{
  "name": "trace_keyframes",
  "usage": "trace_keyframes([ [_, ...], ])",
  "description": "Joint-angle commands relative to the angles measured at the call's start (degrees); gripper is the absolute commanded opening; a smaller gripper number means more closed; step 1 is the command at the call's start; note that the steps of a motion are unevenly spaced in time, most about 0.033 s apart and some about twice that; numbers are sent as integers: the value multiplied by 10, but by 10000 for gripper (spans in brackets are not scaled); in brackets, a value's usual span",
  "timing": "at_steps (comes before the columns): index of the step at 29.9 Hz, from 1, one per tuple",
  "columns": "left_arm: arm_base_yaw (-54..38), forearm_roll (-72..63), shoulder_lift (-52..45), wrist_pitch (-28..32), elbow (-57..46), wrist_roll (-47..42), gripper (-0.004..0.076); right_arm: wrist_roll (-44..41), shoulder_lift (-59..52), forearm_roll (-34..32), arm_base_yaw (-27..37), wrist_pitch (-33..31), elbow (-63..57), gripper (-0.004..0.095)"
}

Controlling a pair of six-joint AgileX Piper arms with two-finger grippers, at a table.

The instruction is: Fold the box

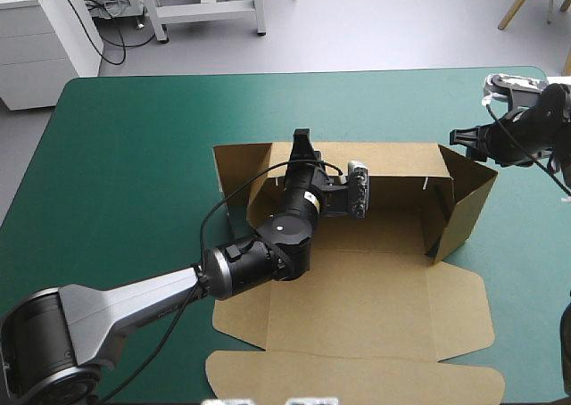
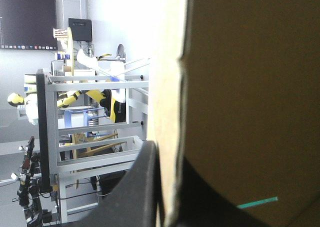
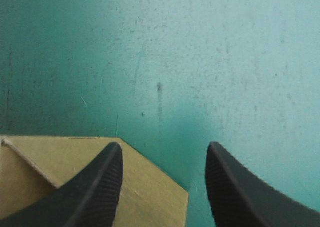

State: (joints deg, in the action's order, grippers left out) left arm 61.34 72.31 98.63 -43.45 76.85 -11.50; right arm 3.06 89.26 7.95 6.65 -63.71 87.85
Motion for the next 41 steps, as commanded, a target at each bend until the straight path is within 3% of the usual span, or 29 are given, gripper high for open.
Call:
trace_keyframes([
  [1,3,-25,-16,-15,9,-17,-10,21,-51,13,0,-24,18,463],
  [6,3,-24,-16,-15,9,-16,-10,63,-96,70,0,-36,-35,452],
  [17,3,-3,-16,-16,9,-15,-10,186,-192,137,0,72,-239,440],
  [31,3,5,-16,-16,9,58,-10,419,-219,207,0,209,-344,413],
  [41,3,5,-16,-16,9,59,-10,586,-219,361,0,181,-377,414],
])
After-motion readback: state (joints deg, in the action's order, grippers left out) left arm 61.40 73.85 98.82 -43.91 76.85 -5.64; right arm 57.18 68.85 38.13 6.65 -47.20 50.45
